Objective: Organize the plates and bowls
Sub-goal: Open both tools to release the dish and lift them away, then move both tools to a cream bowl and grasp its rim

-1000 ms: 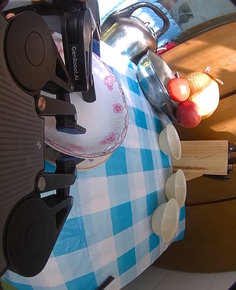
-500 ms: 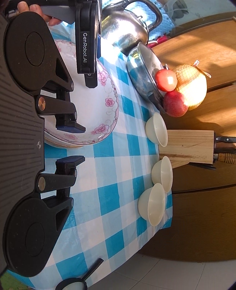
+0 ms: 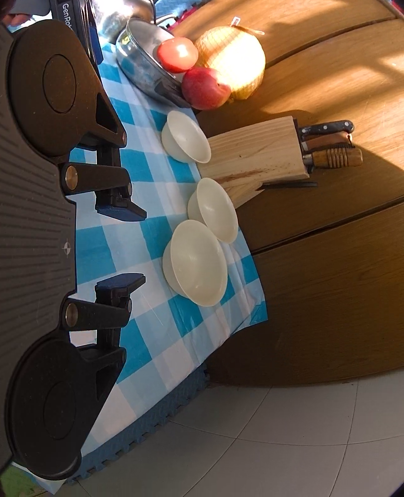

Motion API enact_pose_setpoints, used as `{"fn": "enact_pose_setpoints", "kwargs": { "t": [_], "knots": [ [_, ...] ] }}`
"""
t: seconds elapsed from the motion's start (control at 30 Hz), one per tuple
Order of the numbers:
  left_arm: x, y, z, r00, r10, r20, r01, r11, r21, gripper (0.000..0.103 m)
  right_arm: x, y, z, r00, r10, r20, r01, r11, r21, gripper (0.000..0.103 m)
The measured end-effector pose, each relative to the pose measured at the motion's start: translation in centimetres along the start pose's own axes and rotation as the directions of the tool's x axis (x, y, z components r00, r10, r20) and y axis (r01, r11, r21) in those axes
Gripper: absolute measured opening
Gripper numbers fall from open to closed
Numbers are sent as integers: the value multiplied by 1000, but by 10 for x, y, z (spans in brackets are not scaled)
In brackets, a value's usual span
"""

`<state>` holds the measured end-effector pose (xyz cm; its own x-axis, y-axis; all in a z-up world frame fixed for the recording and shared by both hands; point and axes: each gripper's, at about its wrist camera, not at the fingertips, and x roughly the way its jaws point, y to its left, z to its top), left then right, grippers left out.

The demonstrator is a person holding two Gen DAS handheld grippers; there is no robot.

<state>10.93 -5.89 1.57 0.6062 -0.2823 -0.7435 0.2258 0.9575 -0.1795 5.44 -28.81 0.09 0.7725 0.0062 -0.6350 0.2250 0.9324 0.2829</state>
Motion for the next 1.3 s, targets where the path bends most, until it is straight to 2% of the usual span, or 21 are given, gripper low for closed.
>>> {"fn": "enact_pose_setpoints", "kwargs": {
  "t": [0.1, 0.2, 0.27, 0.33, 0.47, 0.6, 0.73, 0.8, 0.9, 0.97, 1.03, 1.1, 1.3],
  "knots": [
    [11, -22, 15, 1000, -5, 7, 5, 1000, 13, 75, 18, -14, 20, 1000, -14, -10, 15, 999, 48, 47],
    [32, -36, 26, 998, -61, -11, 61, 998, -1, 76, 27, -23, 34, 999, -41, 8, 41, 996, 74, 47],
    [51, -42, 35, 997, -66, -50, 64, 997, -44, 76, 34, -31, 40, 999, -54, 3, 53, 993, 106, 47],
    [65, -51, 45, 994, -82, -69, 80, 996, -37, 76, 45, -36, 44, 997, -71, -5, 71, 991, 116, 47],
    [87, -68, 54, 998, -37, -41, 39, 999, 30, 76, 69, -42, 51, 996, -83, -28, 87, 986, 143, 47],
    [115, -74, 59, 992, -87, -91, 86, 996, -5, 75, 81, -42, 56, 997, -65, -35, 69, 987, 146, 46],
    [130, -81, 59, 992, -75, -98, 78, 997, 29, 74, 97, -44, 61, 996, -72, -55, 78, 989, 124, 43],
    [137, -79, 61, 989, -96, -112, 98, 995, 13, 71, 104, -48, 60, 994, -84, -75, 93, 988, 124, 38],
    [150, -78, 60, 985, -117, -130, 119, 993, 3, 57, 112, -55, 61, 992, -75, -98, 89, 986, 144, 30],
    [158, -77, 59, 983, -117, -143, 119, 993, 5, 39, 118, -59, 62, 992, -63, -110, 81, 982, 169, 27],
    [168, -74, 58, 974, -146, -171, 143, 989, -28, 31, 124, -62, 62, 991, -55, -122, 77, 980, 185, 25],
    [175, -69, 58, 967, -177, -184, 167, 983, -71, 27, 128, -63, 60, 990, -52, -133, 77, 978, 194, 18],
    [173, -71, 59, 969, -174, -177, 170, 985, -39, 15, 133, -66, 60, 988, -10, -151, 46, 971, 234, 11]
  ]
}}
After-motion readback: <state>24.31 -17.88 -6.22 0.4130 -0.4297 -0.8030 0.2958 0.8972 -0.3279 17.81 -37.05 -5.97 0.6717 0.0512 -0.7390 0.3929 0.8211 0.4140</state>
